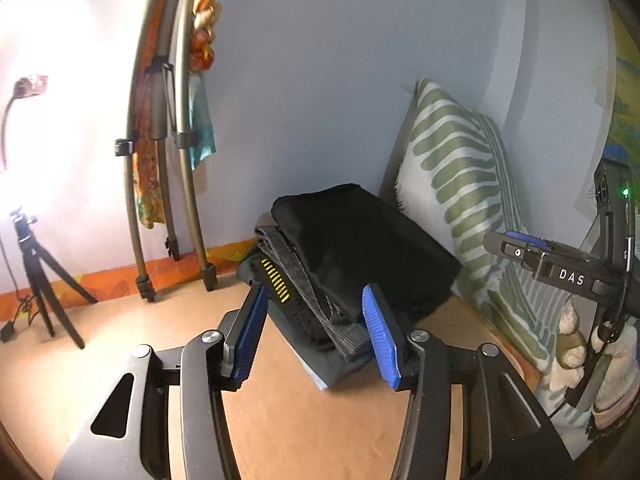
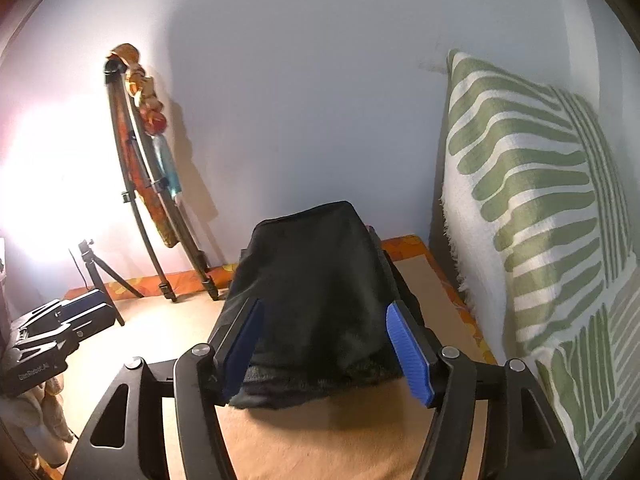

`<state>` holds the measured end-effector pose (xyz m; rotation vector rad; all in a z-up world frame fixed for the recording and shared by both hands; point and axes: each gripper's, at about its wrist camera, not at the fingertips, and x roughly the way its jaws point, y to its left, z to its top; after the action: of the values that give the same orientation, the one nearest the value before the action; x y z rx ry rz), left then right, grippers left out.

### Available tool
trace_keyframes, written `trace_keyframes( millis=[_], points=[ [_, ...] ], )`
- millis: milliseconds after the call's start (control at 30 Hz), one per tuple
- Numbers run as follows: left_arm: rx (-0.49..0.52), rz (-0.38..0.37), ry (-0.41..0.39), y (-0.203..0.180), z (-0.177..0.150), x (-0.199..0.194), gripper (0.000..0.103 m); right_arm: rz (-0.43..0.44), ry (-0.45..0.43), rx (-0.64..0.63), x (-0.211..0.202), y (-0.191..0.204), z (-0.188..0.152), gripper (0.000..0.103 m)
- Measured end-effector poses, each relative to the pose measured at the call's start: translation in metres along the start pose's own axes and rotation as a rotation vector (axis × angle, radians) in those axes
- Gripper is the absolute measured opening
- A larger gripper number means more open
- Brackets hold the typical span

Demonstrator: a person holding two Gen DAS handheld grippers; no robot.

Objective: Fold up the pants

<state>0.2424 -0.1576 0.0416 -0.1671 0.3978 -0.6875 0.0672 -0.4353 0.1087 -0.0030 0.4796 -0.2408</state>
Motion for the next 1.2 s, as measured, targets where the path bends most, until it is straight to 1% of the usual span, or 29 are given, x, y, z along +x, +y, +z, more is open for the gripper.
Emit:
trace_keyframes(
  millis=[167, 300, 467, 567, 633, 767, 833, 967, 1033, 1100, 1200],
  points=[
    [-0.013, -0.020, -0.016, -0.004, -0.012, -0.030, 0.050, -0.002, -0.026, -0.008, -0.031, 0.015, -0.014, 0.072],
    [-0.015, -0.031, -0.028, -0.008, -0.025, -0.055, 0.055, 0.000, -0.048, -0.024, -0.051, 0.030, -0.028, 0.078],
    [0.022, -0.025, -0.046, -0.013, -0.040, -0.083, 0.058, 0.017, -0.057, -0.034, -0.071, 0.047, -0.047, 0.082],
    [0.035, -0.020, -0.051, -0.013, -0.051, -0.096, 0.061, 0.027, -0.063, -0.039, -0.078, 0.057, -0.059, 0.084],
    [0.031, -0.022, -0.043, -0.010, -0.059, -0.101, 0.062, 0.023, -0.070, -0.039, -0.081, 0.061, -0.065, 0.085],
    [0.025, -0.023, -0.030, -0.006, -0.076, -0.106, 0.064, 0.009, -0.087, -0.035, -0.084, 0.069, -0.080, 0.093],
    [0.026, -0.014, -0.032, -0.004, -0.085, -0.108, 0.070, 0.003, -0.090, -0.038, -0.082, 0.074, -0.087, 0.093],
    [0.020, 0.012, -0.026, 0.000, -0.101, -0.106, 0.076, -0.012, -0.082, -0.042, -0.074, 0.082, -0.102, 0.093],
    [0.024, 0.038, -0.016, 0.002, -0.107, -0.103, 0.079, -0.010, -0.076, -0.032, -0.070, 0.084, -0.107, 0.093],
    [0.034, 0.049, 0.002, 0.003, -0.110, -0.098, 0.079, -0.014, -0.072, -0.024, -0.065, 0.084, -0.111, 0.093],
    [0.031, 0.058, 0.003, 0.006, -0.113, -0.096, 0.079, -0.028, -0.074, -0.026, -0.059, 0.086, -0.116, 0.093]
  ],
)
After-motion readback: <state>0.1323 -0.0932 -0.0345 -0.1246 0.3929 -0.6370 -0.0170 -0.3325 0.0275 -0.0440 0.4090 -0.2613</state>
